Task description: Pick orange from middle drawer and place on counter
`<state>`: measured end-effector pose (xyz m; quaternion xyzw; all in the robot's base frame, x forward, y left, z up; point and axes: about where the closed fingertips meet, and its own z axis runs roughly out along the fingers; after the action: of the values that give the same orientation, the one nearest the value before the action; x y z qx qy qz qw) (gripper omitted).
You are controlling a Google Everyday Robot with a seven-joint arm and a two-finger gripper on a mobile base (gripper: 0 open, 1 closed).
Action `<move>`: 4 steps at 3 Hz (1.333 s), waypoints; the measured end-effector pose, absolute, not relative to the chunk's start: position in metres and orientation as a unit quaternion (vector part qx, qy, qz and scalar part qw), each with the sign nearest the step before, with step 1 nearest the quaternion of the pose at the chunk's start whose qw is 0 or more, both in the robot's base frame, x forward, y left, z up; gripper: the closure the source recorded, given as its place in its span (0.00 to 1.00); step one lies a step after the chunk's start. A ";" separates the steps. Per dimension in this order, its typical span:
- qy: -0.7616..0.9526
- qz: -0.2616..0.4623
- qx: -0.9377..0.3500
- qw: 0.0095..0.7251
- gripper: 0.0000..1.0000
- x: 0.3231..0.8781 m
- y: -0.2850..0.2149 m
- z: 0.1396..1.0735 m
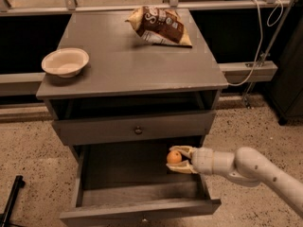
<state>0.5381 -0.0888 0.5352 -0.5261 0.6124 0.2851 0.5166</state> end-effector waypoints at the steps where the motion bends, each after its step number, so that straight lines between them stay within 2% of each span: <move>1: 0.526 0.247 -0.592 0.558 1.00 0.524 -0.112 0.647; 4: 0.337 0.237 -0.715 0.565 1.00 0.527 -0.123 0.860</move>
Offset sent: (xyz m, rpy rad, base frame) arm -0.0580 -0.0400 0.2942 -0.0318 -0.4986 0.5260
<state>0.5269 -0.1231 0.8603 -0.7146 0.3372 0.2371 0.5651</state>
